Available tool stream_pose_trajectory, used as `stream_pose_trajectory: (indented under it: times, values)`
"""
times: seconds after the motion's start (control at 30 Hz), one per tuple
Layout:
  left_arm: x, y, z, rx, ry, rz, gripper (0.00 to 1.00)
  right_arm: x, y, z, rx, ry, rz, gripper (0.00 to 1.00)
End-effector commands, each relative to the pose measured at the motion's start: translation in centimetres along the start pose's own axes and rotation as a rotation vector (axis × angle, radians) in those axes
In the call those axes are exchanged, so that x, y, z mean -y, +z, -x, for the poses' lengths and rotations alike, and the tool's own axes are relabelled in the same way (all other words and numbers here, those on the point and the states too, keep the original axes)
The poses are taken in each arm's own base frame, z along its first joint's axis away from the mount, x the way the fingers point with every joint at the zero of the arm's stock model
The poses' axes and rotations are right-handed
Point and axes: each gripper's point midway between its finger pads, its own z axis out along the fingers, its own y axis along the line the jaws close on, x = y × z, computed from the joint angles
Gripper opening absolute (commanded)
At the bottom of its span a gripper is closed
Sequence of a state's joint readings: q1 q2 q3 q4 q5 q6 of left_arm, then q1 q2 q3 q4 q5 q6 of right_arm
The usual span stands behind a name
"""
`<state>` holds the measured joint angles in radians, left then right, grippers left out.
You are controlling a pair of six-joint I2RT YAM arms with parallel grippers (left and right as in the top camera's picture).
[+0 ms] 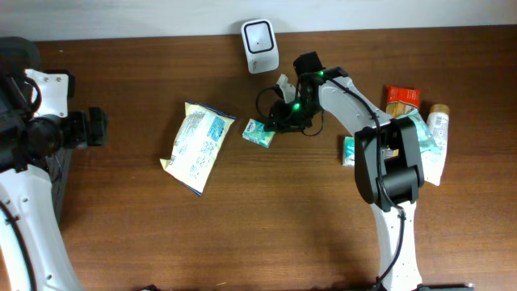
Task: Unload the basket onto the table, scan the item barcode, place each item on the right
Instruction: 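Lift the second tissue pack and carry it toward the scanner, then hold the second tissue pack barcode in front of the scanner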
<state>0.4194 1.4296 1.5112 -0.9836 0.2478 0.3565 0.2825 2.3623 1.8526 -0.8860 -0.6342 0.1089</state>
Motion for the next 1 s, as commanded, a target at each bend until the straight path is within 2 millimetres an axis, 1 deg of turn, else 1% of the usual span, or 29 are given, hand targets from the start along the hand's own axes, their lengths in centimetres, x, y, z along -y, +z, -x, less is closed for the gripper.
stream_pose_trajectory:
  times: [0.0,0.03,0.1,0.17,0.23,0.27,0.33,0.4,0.47,0.53,0.57,0.6,0.63,0.67,0.73,0.8,0.83,0.9,0.97]
  values:
    - [0.0,-0.4,0.5,0.019,0.018,-0.002,0.99,0.9,1.7,-1.6,-0.048,0.019,0.004,0.4]
    - [0.0,-0.4,0.5,0.019,0.018,-0.002,0.99,1.2,2.0,-1.9,-0.052,0.023,0.004,0.39]
    - [0.0,-0.4,0.5,0.019,0.018,-0.002,0.99,1.8,2.7,-2.7,-0.064,0.036,-0.001,0.27]
    - [0.0,-0.4,0.5,0.019,0.018,-0.002,0.99,2.0,2.9,-2.7,-0.059,0.032,0.0,0.18]
    - [0.0,-0.4,0.5,0.019,0.018,-0.002,0.99,1.9,2.9,-2.3,-0.042,0.019,0.006,0.06]
    - [0.0,-0.4,0.5,0.019,0.018,-0.002,0.99,1.8,2.9,-2.2,-0.041,0.019,0.01,0.04]
    - [0.0,-0.4,0.5,0.019,0.018,-0.002,0.99,1.6,2.6,-2.2,-0.039,0.019,0.015,0.04]
    - [0.0,-0.4,0.5,0.019,0.018,-0.002,0.99,0.9,1.3,-1.8,-0.024,0.013,0.015,0.04]
    - [0.0,-0.4,0.5,0.019,0.018,-0.002,0.99,-0.7,-1.4,-1.1,0.024,-0.013,0.018,0.04]
    - [0.0,-0.4,0.5,0.019,0.018,-0.002,0.99,-2.8,-4.8,-0.5,0.082,-0.04,0.022,0.04]
    - [0.0,-0.4,0.5,0.019,0.018,-0.002,0.99,-4.1,-6.9,-0.3,0.117,-0.051,0.026,0.04]
    - [0.0,-0.4,0.5,0.019,0.018,-0.002,0.99,-5.7,-9.3,-0.4,0.154,-0.018,0.033,0.04]
    - [0.0,-0.4,0.5,0.019,0.018,-0.002,0.99,-6.9,-11.5,-0.7,0.182,0.032,0.041,0.04]
    - [0.0,-0.4,0.5,0.019,0.018,-0.002,0.99,-7.7,-13.1,-1.1,0.201,0.075,0.047,0.04]
    - [0.0,-0.4,0.5,0.019,0.018,-0.002,0.99,-9.2,-17.1,-2.4,0.242,0.164,0.077,0.04]
    - [0.0,-0.4,0.5,0.019,0.018,-0.002,0.99,-10.4,-20.0,-3.2,0.271,0.177,0.146,0.04]
    - [0.0,-0.4,0.5,0.019,0.018,-0.002,0.99,-11.1,-21.6,-3.6,0.281,0.182,0.21,0.04]
    - [0.0,-0.4,0.5,0.019,0.018,-0.002,0.99,-12.4,-23.3,-4.0,0.272,0.181,0.336,0.04]
    - [0.0,-0.4,0.5,0.019,0.018,-0.002,0.99,-12.9,-24.1,-4.1,0.264,0.179,0.402,0.04]
